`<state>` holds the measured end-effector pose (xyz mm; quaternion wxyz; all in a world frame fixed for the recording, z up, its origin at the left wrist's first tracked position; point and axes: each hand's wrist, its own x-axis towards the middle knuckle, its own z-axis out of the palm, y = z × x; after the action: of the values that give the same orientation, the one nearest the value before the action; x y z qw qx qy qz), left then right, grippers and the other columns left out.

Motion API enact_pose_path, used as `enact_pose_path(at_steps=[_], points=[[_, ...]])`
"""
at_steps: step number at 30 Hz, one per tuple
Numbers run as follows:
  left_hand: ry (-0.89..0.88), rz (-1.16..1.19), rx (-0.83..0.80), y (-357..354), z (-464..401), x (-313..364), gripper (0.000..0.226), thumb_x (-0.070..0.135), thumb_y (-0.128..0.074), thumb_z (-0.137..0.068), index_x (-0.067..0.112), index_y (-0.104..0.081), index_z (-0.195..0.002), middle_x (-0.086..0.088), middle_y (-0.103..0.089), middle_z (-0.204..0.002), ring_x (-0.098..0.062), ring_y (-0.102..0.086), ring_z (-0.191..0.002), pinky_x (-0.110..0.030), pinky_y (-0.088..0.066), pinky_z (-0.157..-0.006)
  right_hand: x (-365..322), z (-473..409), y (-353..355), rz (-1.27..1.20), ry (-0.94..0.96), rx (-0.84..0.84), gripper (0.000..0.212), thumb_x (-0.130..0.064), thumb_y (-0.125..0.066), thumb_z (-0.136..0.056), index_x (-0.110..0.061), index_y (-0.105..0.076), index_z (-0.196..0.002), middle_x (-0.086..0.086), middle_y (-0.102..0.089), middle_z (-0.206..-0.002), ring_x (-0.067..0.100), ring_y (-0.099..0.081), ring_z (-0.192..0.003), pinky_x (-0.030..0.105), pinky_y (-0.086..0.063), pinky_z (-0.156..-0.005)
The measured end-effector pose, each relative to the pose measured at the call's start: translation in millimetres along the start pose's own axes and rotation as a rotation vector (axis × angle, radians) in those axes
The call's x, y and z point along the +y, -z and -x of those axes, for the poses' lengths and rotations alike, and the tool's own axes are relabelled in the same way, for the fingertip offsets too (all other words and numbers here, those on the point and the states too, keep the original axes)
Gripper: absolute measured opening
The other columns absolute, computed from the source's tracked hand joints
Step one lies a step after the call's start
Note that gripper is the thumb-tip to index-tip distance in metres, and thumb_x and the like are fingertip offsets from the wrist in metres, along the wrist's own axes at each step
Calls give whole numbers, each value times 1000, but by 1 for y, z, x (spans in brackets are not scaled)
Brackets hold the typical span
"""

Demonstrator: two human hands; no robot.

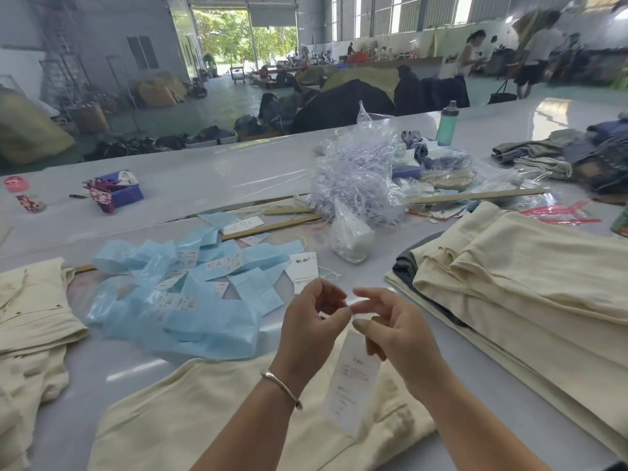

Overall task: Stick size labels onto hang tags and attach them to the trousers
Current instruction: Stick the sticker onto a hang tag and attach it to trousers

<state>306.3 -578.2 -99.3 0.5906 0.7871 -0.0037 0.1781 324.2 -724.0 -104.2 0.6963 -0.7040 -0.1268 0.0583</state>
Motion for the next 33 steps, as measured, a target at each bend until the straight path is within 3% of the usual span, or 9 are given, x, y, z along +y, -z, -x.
enact_pose_path(at_steps=[4,8,11,17,20,23,26,29,33], points=[[8,13,-16,-43,-9,0,18,6,-68,-73,20,-62,-84,5,-66,-74,-7,-60,-67,-25,-49,-61,13,-14,39,-97,-119,-43,1,-9,-71,-84,-7,-70,-84,12,-62,-61,20,-51,-48,24,-38,-44],[107,-28,19,-68,-10,-23,12,12,-71,-83,21,-65,-89,2,-69,-80,-16,-64,-73,-25,-51,-63,27,-27,71,73,-97,73,12,-11,-73,-83,-14,-73,-71,0,-60,-57,10,-49,-53,24,-41,-53],[279,-100,54,-75,-4,-50,10,10,-68,-86,20,-65,-85,1,-67,-76,-15,-63,-70,-16,-47,-61,26,-42,99,386,109,305,11,-14,-73,-83,-20,-74,-74,-11,-52,-54,6,-45,-52,25,-36,-56],[514,-431,-169,-85,20,-88,14,7,-66,-81,18,-67,-89,7,-67,-84,-3,-57,-69,-13,-45,-64,7,-73,125,753,611,507,10,0,-69,-83,1,-74,-92,9,-50,-73,16,-45,-63,23,-33,-59],[510,-441,-294,-94,28,-87,17,10,-72,-73,22,-66,-83,4,-69,-81,-5,-60,-71,-22,-52,-75,13,-74,117,766,681,329,14,-1,-63,-85,2,-73,-95,11,-54,-75,25,-53,-65,32,-43,-60],[506,-544,-420,-95,35,-89,25,22,-83,-65,23,-67,-84,5,-68,-83,-9,-61,-76,-30,-53,-80,32,-66,102,832,403,-209,17,-14,-59,-93,-4,-72,-95,9,-60,-81,28,-60,-78,38,-48,-68],[477,-646,-463,-92,43,-94,30,36,-84,-60,31,-64,-81,15,-61,-76,-1,-54,-72,-22,-47,-69,64,-52,91,1033,147,-657,31,-31,-53,-96,-13,-60,-71,3,-61,-75,21,-55,-76,33,-40,-65],[472,-661,-489,-90,51,-97,30,40,-81,-66,34,-52,-63,18,-53,-64,4,-46,-60,-15,-34,-57,86,-33,88,1020,55,-775,45,-35,-58,-92,-18,-46,-52,-1,-49,-54,17,-45,-60,29,-30,-51],[507,-548,-460,-89,55,-94,22,24,-75,-81,26,-58,-67,13,-54,-65,-2,-46,-62,-19,-37,-61,98,-16,86,1039,-15,-846,42,-45,-58,-91,-15,-57,-61,0,-48,-54,11,-39,-51,28,-27,-49]])
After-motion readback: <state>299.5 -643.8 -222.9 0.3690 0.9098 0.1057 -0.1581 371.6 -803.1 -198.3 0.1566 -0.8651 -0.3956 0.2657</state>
